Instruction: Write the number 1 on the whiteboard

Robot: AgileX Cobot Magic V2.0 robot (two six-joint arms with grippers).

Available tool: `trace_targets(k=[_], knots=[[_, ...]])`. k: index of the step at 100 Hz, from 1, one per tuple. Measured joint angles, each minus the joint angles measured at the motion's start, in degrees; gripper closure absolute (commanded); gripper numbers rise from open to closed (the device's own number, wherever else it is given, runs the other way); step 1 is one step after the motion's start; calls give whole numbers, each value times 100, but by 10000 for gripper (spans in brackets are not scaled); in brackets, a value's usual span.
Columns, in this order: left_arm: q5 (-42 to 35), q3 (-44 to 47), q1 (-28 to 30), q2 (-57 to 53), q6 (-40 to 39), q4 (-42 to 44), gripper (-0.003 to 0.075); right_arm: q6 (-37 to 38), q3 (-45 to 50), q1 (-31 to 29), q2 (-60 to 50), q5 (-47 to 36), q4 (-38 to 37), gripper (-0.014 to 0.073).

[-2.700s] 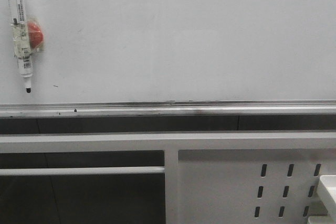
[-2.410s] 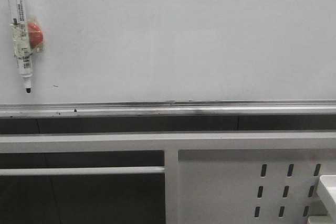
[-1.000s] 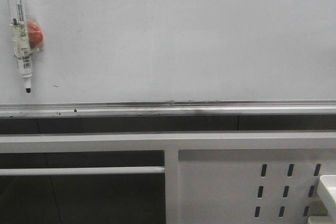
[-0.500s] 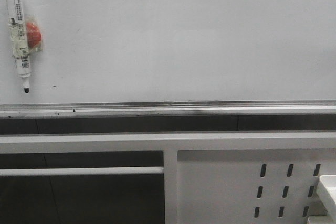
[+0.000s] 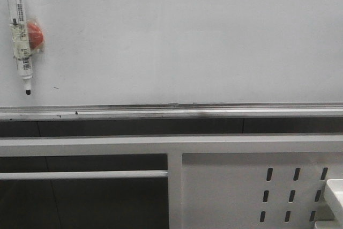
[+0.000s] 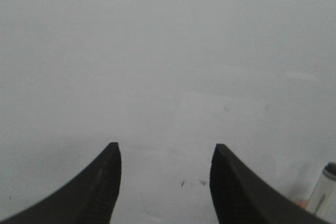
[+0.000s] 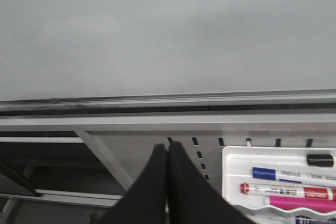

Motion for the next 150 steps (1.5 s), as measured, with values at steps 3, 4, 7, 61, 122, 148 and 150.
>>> trace_targets(k=[3, 4, 7, 61, 122, 148, 150], knots=[[-27, 96, -58, 42, 0, -9, 358, -68, 0, 0, 0, -11, 82, 663], [-56, 146, -75, 53, 0, -13, 358, -95, 0, 0, 0, -11, 108, 663], [-109, 248, -167, 98, 0, -23, 359, -150, 0, 0, 0, -33, 146, 663], [-2139, 1517, -2445, 1045, -101, 395, 364, -1516, 0, 0, 0, -123, 1217, 663], [-6088, 1415, -2627, 5970, -1128, 1129, 365, -2248, -879, 0, 754, 153, 1906, 663], [-6144, 1138, -2627, 6520, -1288, 1214, 365, -2248, -1031, 0, 957, 166, 1906, 663], [-6144, 1106, -2627, 6520, -1292, 1200, 365, -2248, -1035, 0, 957, 166, 1906, 663]])
